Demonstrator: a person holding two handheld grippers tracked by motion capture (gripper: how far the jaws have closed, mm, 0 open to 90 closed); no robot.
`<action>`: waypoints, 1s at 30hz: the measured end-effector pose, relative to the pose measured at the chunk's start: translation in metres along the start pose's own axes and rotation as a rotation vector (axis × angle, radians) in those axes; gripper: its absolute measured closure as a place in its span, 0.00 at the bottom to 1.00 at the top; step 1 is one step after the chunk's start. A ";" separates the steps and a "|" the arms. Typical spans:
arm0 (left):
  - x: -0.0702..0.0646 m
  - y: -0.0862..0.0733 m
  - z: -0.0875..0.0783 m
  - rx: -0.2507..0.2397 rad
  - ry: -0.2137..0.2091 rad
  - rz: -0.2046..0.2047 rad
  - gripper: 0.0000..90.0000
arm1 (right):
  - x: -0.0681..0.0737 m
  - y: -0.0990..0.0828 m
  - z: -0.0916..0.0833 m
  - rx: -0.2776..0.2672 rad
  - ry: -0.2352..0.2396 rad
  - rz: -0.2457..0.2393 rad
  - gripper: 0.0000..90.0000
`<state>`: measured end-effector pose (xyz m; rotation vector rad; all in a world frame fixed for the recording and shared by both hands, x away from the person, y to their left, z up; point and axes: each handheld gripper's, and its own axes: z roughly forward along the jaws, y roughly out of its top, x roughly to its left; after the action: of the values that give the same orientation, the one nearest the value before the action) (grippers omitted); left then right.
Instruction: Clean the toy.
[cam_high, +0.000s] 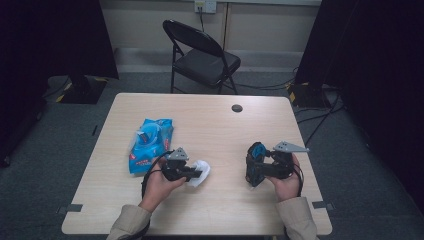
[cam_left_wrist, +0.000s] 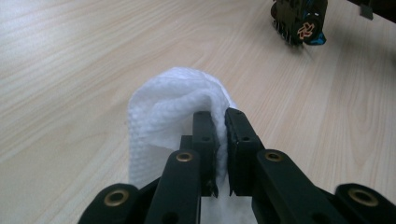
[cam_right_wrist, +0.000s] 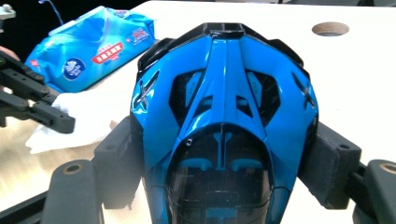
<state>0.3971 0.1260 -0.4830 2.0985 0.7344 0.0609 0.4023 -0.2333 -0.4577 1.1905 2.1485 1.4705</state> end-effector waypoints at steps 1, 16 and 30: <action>0.000 -0.001 0.000 0.000 0.000 0.000 0.93 | 0.001 0.000 0.001 0.001 -0.005 -0.003 0.28; 0.004 -0.013 0.001 -0.001 -0.024 -0.016 0.93 | 0.001 -0.002 0.045 0.121 -0.037 -0.035 0.28; 0.006 -0.017 0.001 0.005 -0.032 -0.022 0.93 | -0.003 0.001 0.062 0.162 -0.067 -0.037 0.27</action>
<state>0.3941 0.1354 -0.4981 2.0913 0.7393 0.0126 0.4435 -0.1961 -0.4851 1.2274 2.2667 1.2432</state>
